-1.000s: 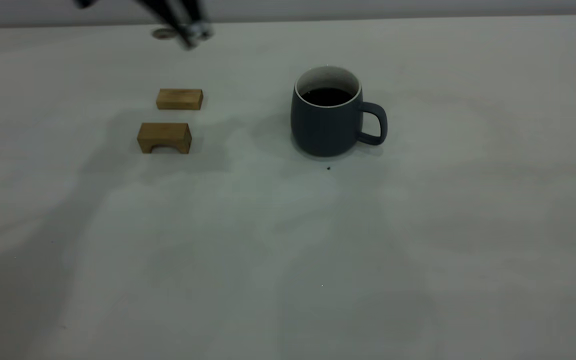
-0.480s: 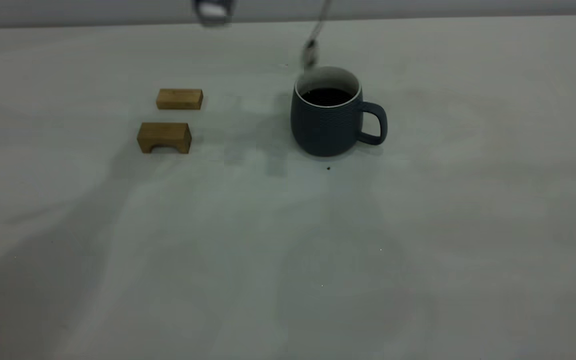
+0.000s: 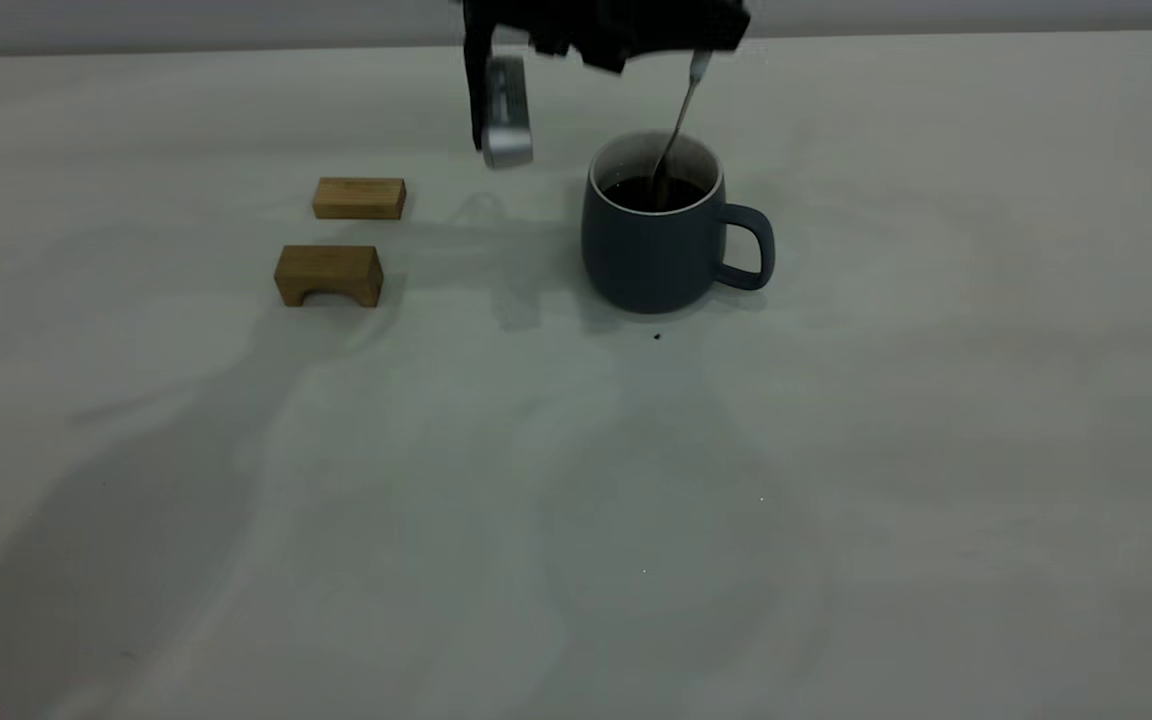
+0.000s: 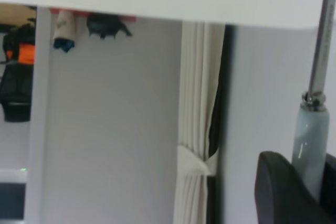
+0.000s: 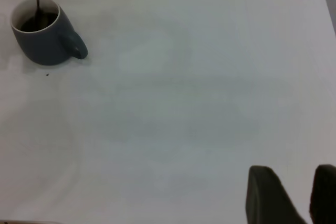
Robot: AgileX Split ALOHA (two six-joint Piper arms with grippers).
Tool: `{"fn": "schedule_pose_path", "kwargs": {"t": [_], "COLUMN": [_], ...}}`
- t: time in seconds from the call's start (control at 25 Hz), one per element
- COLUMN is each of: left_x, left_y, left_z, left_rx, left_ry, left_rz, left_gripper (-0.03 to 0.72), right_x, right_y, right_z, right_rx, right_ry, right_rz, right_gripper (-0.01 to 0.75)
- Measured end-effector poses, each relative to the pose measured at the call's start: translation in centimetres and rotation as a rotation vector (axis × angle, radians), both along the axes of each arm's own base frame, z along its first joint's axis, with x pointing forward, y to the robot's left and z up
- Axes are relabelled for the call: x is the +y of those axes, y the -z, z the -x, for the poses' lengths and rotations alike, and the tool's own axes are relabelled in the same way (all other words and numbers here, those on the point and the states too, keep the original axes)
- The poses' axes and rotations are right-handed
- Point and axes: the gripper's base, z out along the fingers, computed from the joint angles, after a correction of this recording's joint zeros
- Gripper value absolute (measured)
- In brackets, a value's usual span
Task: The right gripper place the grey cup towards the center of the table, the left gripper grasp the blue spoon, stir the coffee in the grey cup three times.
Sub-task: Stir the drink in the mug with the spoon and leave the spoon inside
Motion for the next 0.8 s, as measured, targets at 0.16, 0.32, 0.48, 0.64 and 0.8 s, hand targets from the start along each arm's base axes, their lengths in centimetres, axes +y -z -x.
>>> {"fn": "schedule_pose_path", "kwargs": {"t": [0.16,0.32,0.48,0.64,0.8], "left_x": [0.3,0.2,-0.2,-0.7,-0.5], "left_y": [1.1,1.3,1.1,1.6,2.0], "left_z": [-0.5,-0.5,0.1,0.9,1.3], "left_rx": [-0.063,-0.144,-0.150,-0.048,0.092], "left_ry": [-0.036,-0.006,0.063,0.093,0.081], "left_rz": [-0.056,-0.062,0.024,0.069,0.029], "left_gripper": [0.147,0.147,0.147,0.147,0.147], "right_x": [0.0,0.0,0.0,0.0,0.0], "right_y": [0.0,0.0,0.0,0.0,0.0], "right_z": [0.0,0.0,0.0,0.0,0.0], "right_rx": [0.000,0.000,0.000,0.000,0.000], "right_ry": [0.000,-0.001,-0.001,-0.001,-0.001], "right_rz": [0.000,0.001,0.001,0.001,0.000], "right_gripper": [0.240,0.240,0.240,0.240,0.240]}}
